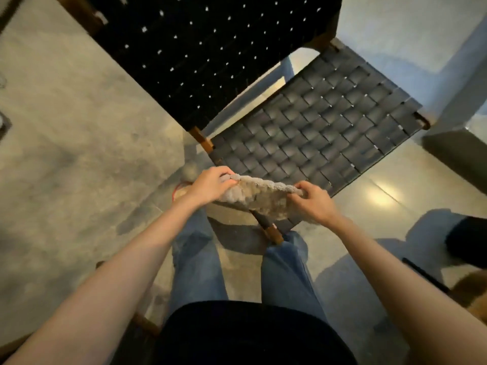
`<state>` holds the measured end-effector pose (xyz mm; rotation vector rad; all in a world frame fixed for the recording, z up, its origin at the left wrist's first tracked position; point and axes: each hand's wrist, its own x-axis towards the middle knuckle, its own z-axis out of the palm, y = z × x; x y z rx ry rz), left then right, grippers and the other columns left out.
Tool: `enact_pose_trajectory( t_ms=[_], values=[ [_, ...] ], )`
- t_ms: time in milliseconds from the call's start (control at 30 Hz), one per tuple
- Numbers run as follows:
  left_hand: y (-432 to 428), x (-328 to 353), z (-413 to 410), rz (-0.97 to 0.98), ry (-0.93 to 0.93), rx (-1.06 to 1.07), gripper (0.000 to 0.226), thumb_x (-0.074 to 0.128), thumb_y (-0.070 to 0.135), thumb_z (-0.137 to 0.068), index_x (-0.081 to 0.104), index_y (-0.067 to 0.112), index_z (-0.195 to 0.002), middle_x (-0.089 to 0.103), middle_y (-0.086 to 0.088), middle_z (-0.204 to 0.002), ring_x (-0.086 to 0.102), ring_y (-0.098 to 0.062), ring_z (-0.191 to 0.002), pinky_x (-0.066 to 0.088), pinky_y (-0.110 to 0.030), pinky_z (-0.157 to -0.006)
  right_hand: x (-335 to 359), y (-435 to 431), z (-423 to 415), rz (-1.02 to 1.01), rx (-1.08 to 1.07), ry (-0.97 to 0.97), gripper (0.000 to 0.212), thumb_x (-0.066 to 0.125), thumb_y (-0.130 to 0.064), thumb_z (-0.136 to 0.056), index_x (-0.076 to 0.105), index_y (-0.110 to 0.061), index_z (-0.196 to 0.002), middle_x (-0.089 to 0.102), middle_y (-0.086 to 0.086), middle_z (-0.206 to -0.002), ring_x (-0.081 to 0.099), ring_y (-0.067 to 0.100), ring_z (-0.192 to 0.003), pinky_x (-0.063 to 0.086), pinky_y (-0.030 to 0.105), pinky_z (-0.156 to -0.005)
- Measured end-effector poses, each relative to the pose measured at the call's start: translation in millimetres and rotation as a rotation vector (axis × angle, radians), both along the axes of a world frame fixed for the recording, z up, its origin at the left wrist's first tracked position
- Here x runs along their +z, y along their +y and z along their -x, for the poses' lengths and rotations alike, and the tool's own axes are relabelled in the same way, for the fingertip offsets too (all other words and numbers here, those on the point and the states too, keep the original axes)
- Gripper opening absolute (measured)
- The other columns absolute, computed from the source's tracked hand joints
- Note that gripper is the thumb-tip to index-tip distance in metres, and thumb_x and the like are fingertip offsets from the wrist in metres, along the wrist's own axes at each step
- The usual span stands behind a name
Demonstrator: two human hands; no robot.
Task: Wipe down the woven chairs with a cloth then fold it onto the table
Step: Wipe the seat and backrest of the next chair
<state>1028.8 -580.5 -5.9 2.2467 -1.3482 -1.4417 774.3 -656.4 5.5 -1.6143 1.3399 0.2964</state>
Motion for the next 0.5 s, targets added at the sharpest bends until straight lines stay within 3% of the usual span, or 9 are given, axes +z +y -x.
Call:
enact_pose_trajectory(
  t_ms=[100,167,233,333,433,500],
  values=[
    [-20.8,-13.9,-29.4,-0.037,-0.018,-0.010,0.027,0.057,0.047,-0.090,0.063,0.021,-0.092,0.060,0.009,-0.087,0.055,-0.005,-0.082,0.042,-0.021,-0.069,-8.4,16.4,-28.4,0.073,-0.196,0.051,0.026,0.057,-0.043,-0.092,0.063,-0.017,-0.091,0.063,0.000,-0.084,0.058,0.015,-0.077,0.050,0.034,-0.067],
    [-34.3,-16.6,-46.3,-0.023,0.012,-0.058,0.029,0.056,0.049,-0.089,0.058,0.024,-0.074,0.056,0.011,-0.074,0.051,-0.002,-0.071,0.036,-0.018,-0.058,-10.2,28.2,-49.4,0.127,-0.354,0.081,0.033,0.058,-0.046,-0.090,0.064,-0.015,-0.083,0.062,0.000,-0.075,0.057,0.016,-0.071,0.046,0.032,-0.062],
    [-43.8,-12.0,-59.9,0.030,0.082,-0.129,0.029,0.057,0.047,-0.089,0.055,0.026,-0.068,0.055,0.011,-0.068,0.052,-0.002,-0.069,0.036,-0.018,-0.056,-9.3,40.4,-68.9,0.169,-0.518,0.086,0.040,0.058,-0.045,-0.090,0.062,-0.008,-0.076,0.060,0.006,-0.070,0.055,0.021,-0.069,0.040,0.035,-0.061],
    [-53.7,-1.1,-71.4,0.097,0.199,-0.222,0.026,0.056,0.046,-0.090,0.059,0.026,-0.074,0.059,0.011,-0.071,0.054,0.001,-0.068,0.038,-0.015,-0.059,-4.2,60.0,-89.0,0.139,-0.776,0.037,0.047,0.052,-0.043,-0.094,0.058,0.001,-0.080,0.059,0.014,-0.075,0.051,0.024,-0.070,0.038,0.037,-0.066],
    [-60.8,6.9,-70.9,0.145,0.258,-0.292,0.024,0.055,0.045,-0.091,0.060,0.023,-0.083,0.060,0.011,-0.075,0.055,0.004,-0.071,0.039,-0.009,-0.059,-0.2,76.7,-102.2,0.012,-0.961,-0.061,0.040,0.048,-0.044,-0.096,0.054,-0.007,-0.083,0.055,0.006,-0.080,0.049,0.017,-0.075,0.039,0.036,-0.069],
    [-66.1,7.6,-64.9,0.161,0.267,-0.333,0.022,0.055,0.043,-0.091,0.059,0.022,-0.086,0.060,0.011,-0.078,0.055,0.004,-0.074,0.041,-0.013,-0.063,-1.2,84.8,-109.9,-0.069,-1.089,-0.103,0.034,0.046,-0.043,-0.097,0.051,-0.013,-0.082,0.054,0.001,-0.084,0.050,0.014,-0.078,0.040,0.033,-0.070]
  ],
)
